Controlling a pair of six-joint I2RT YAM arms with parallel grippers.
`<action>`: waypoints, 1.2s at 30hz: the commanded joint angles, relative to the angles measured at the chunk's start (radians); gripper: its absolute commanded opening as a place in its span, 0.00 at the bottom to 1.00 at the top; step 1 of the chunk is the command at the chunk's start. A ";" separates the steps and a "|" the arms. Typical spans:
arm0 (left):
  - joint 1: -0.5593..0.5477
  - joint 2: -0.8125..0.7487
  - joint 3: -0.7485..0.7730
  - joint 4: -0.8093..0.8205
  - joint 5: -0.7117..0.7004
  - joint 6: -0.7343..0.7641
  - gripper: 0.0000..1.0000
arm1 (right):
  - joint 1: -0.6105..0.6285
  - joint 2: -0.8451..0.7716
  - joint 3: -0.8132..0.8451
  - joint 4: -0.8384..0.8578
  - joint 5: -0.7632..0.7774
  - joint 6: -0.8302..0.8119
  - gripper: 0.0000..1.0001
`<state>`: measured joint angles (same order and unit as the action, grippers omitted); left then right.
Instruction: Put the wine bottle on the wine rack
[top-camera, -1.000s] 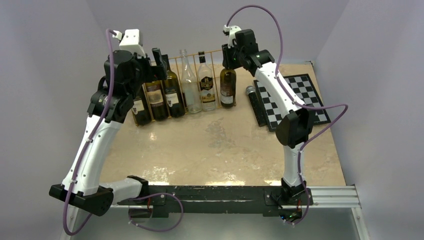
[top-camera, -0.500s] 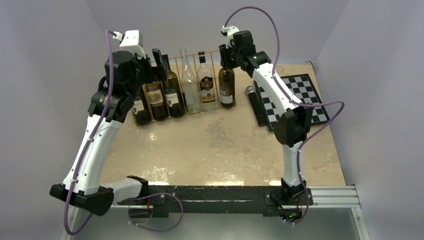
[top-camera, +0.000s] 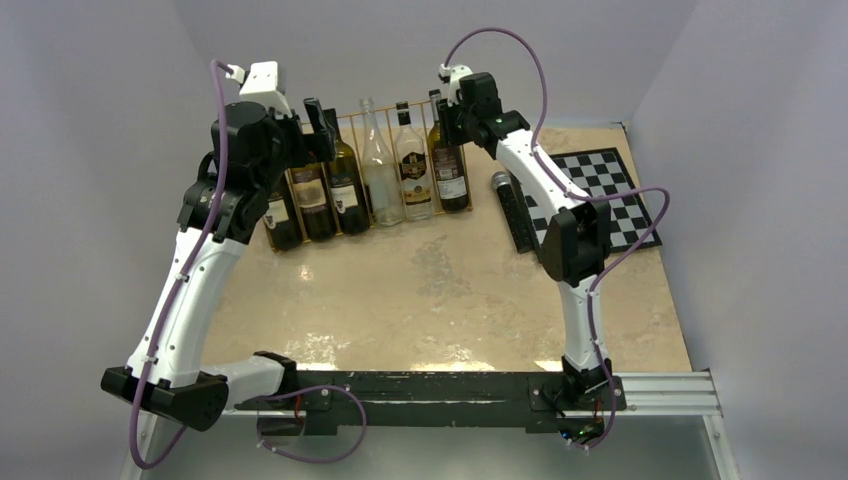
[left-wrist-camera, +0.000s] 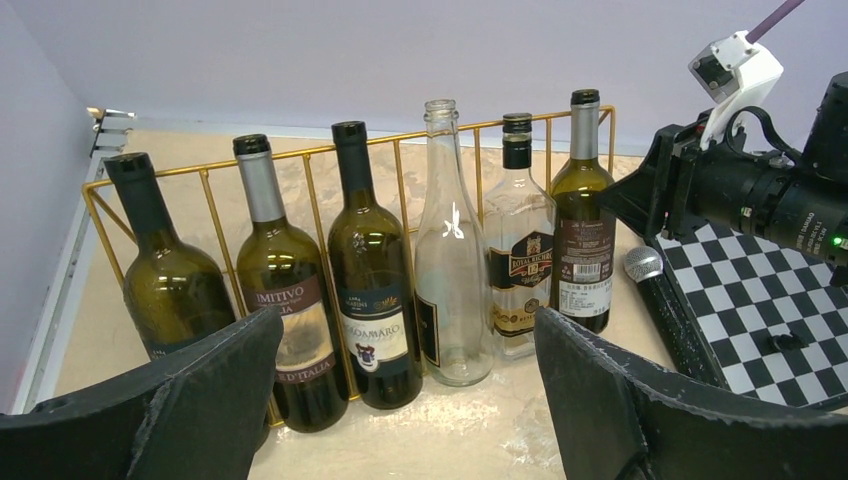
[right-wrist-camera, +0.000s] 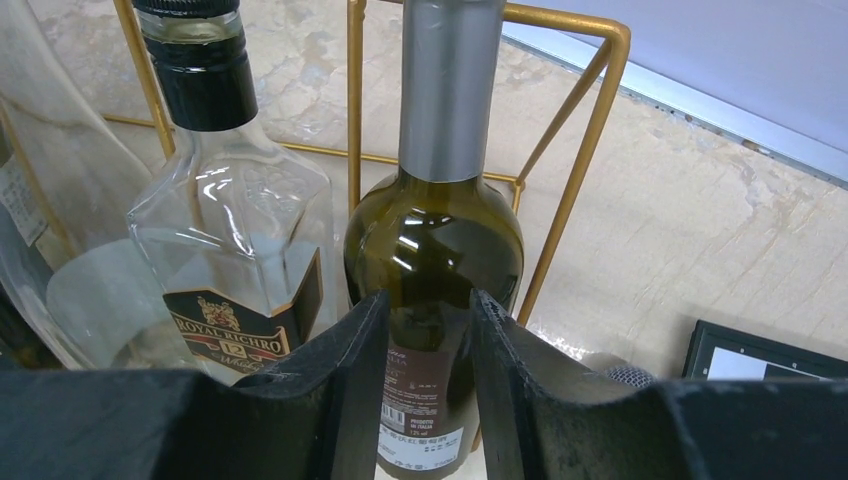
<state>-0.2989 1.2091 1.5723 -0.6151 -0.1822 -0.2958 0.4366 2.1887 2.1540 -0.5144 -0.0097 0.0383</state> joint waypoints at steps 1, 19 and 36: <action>0.012 -0.002 -0.012 0.029 0.013 -0.011 0.99 | 0.005 0.007 0.043 0.034 -0.001 0.011 0.38; 0.017 -0.001 -0.013 0.002 0.058 0.003 0.99 | 0.003 -0.245 -0.033 0.020 0.001 0.063 0.74; 0.017 -0.183 -0.188 -0.162 0.008 -0.035 0.99 | 0.002 -0.845 -0.503 -0.215 0.330 0.137 0.81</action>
<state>-0.2882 1.1042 1.4353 -0.7464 -0.1612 -0.3004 0.4385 1.4731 1.7340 -0.6426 0.1951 0.1425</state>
